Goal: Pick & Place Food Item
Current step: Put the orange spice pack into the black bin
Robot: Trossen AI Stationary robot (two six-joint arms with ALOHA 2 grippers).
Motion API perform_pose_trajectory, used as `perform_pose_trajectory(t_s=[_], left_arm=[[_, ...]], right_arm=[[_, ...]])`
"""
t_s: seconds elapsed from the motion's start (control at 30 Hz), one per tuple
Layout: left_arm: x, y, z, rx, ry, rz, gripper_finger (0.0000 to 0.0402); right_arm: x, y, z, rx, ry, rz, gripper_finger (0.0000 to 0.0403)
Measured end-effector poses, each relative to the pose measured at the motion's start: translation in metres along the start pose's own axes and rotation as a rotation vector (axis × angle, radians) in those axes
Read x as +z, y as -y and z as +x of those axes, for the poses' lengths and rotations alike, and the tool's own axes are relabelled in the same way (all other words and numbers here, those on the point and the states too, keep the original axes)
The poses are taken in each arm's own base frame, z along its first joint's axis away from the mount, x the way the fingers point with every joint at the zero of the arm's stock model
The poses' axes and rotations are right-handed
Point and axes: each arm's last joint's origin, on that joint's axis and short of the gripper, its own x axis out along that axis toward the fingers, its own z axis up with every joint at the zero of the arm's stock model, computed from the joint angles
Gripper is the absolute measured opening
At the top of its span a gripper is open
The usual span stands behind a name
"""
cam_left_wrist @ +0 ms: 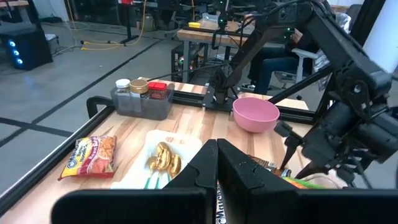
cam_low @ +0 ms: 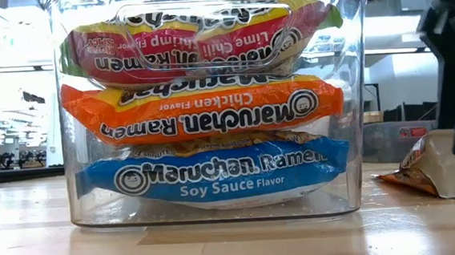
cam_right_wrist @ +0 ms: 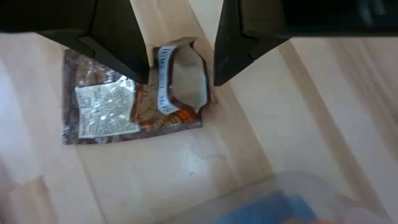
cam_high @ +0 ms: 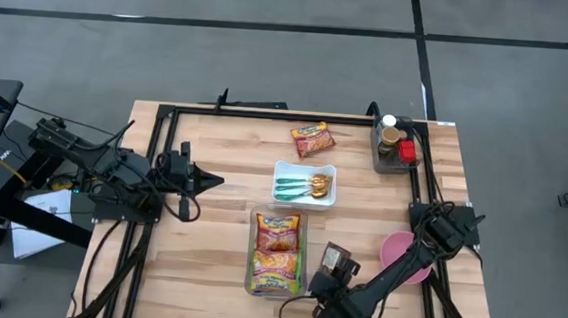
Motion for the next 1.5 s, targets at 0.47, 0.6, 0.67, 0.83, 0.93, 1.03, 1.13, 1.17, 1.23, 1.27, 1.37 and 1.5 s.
perform_pose_trajectory(t_s=[0.47,0.6,0.67,0.83,0.93,1.03,1.13,1.17,1.23,1.27,1.37,1.5], left_arm=[[0.0,0.0,0.0,-0.003,0.0,-0.01,0.0],[0.0,0.001,0.0,-0.004,0.0,-0.01,0.0],[0.0,0.001,0.0,-0.004,0.0,-0.009,0.0],[0.0,0.001,0.0,-0.004,0.0,-0.008,0.0],[0.0,0.001,0.0,-0.004,0.0,-0.008,0.0],[0.0,0.001,0.0,-0.004,0.001,-0.009,0.0],[0.0,0.002,-0.001,-0.012,0.001,0.005,0.0004],[0.0,0.003,-0.001,-0.018,0.002,0.02,0.0007],[0.0,0.005,-0.003,-0.033,0.003,0.049,0.0017],[0.0,0.006,-0.003,-0.041,0.004,0.059,0.0023],[0.002,0.008,-0.004,-0.057,0.027,0.034,0.0047],[0.009,0.009,-0.004,-0.073,0.086,-0.083,0.0086]], right_arm=[[-0.001,0.001,0.003,-0.001,-0.021,-0.025,0.0055],[-0.001,0.0,0.001,0.016,-0.043,-0.025,0.0012],[0.0,-0.001,-0.002,0.029,-0.061,-0.023,0.0014],[0.008,0.001,-0.02,0.062,-0.066,-0.007,0.0006],[0.014,0.01,-0.043,0.094,-0.043,0.043,0.0004],[0.017,0.024,-0.069,0.125,0.016,0.137,0.0003],[0.017,0.042,-0.1,0.177,0.089,0.268,0.0002],[0.017,0.049,-0.109,0.196,0.114,0.309,0.0002],[0.017,0.061,-0.126,0.233,0.178,0.394,0.0002],[0.018,0.067,-0.134,0.252,0.217,0.441,0.0001],[0.023,0.088,-0.157,0.299,0.386,0.592,0.0001],[0.03,0.12,-0.184,0.326,0.685,0.757,0.0001]])
